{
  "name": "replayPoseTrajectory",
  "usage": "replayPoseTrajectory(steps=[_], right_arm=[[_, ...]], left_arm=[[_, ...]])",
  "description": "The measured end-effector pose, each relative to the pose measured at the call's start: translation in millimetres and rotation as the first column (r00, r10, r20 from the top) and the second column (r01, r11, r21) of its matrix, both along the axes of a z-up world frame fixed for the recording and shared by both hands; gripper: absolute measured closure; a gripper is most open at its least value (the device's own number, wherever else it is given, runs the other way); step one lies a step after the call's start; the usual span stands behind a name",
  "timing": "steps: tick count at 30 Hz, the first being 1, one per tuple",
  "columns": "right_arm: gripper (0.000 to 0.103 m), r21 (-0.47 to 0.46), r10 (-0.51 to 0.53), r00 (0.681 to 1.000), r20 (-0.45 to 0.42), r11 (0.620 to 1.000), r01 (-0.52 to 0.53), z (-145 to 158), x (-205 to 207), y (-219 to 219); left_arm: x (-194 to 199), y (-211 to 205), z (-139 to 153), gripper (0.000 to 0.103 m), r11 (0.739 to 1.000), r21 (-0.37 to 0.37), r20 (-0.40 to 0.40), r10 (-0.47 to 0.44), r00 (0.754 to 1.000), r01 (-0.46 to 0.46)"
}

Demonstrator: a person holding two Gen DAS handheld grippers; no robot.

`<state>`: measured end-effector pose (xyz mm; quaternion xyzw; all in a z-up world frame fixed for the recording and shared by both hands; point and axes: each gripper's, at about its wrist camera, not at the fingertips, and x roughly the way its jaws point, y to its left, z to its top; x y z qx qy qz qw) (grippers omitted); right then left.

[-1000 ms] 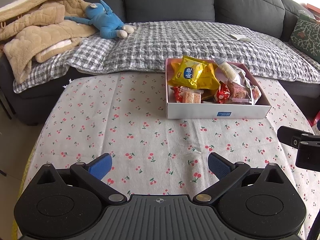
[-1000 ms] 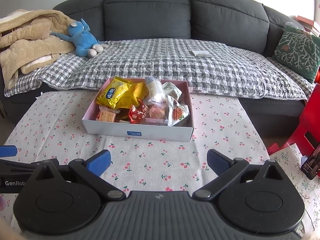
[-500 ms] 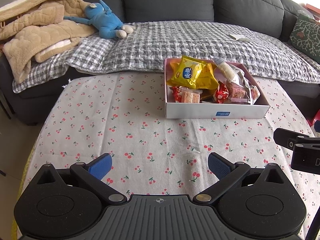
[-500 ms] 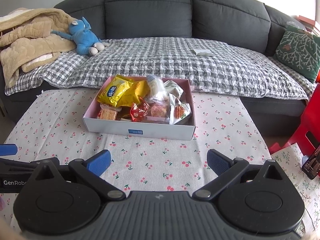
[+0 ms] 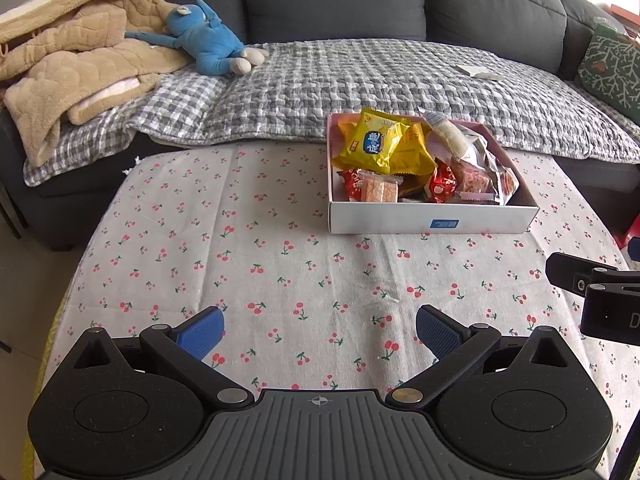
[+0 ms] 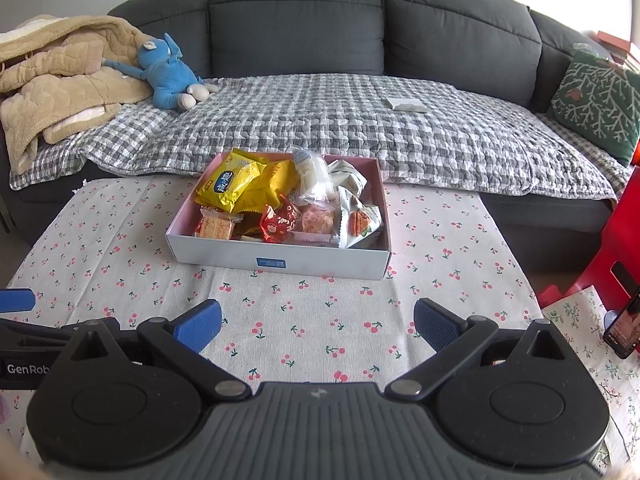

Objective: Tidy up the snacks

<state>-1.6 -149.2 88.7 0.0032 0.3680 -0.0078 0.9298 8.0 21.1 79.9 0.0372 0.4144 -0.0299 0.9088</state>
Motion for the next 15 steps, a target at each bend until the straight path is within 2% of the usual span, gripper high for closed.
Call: replayPoseTrajectory(steps=[15], right_arm=[[0.001, 0.000, -0.006, 1.000, -0.003, 1.000, 0.006, -0.2, 1.5, 0.9]], left_arm=[[-0.6, -1.1, 1.1, 0.000, 1.000, -0.003, 0.001, -0.002, 1.000, 0.002]])
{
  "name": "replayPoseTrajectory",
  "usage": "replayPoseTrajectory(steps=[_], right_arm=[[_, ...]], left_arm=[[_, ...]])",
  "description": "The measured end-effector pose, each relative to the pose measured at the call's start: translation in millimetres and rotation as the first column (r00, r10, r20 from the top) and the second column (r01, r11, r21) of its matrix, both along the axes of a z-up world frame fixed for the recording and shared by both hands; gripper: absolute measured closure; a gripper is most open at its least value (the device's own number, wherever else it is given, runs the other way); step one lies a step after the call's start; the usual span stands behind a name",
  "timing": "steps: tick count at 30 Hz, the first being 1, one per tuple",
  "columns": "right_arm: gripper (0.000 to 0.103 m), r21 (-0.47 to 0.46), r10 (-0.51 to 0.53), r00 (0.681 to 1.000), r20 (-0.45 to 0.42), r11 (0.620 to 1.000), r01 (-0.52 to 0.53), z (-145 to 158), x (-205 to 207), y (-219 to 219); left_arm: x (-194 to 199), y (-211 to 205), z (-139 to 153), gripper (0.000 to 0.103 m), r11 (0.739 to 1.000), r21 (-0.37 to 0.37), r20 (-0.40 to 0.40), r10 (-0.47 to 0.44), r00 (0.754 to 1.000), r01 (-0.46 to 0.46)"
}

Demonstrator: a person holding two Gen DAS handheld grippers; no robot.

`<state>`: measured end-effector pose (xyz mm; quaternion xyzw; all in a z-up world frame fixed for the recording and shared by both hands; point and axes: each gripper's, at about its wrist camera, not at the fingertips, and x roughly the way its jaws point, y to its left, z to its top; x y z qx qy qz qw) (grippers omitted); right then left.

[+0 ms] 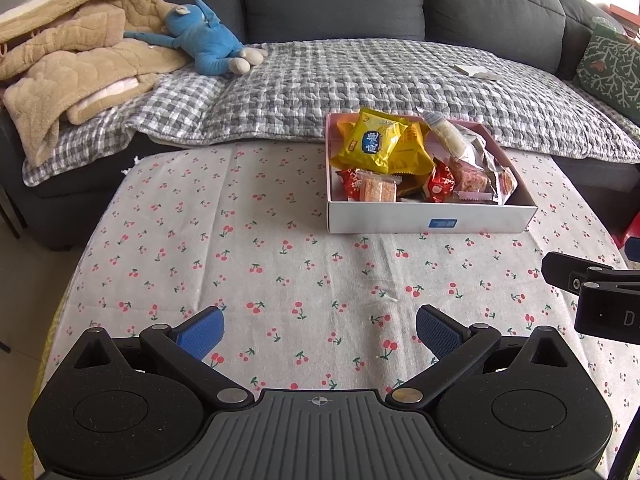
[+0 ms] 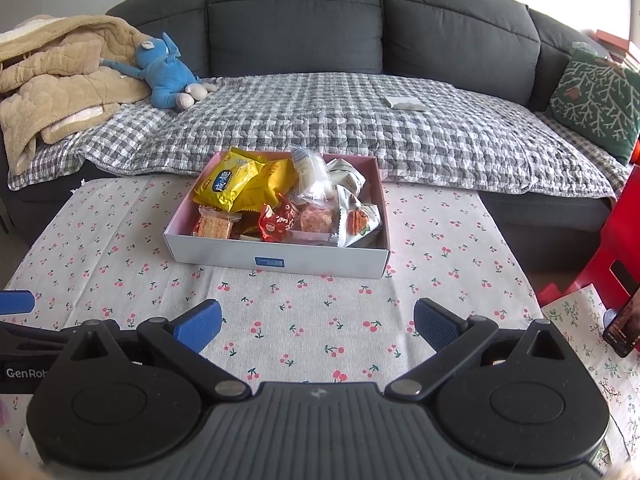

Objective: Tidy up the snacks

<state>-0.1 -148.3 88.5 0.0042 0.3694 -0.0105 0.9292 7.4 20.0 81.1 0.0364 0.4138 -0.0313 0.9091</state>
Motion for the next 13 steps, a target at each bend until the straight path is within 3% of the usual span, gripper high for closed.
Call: replayPoseTrajectory(steps=[13], right_arm=[[0.001, -0.002, 0.005, 1.000, -0.001, 1.000, -0.005, -0.6, -1.1, 1.5]], left_arm=[[-1.7, 0.3, 1.0, 0.000, 1.000, 0.006, 0.010, -0.006, 1.000, 0.006]])
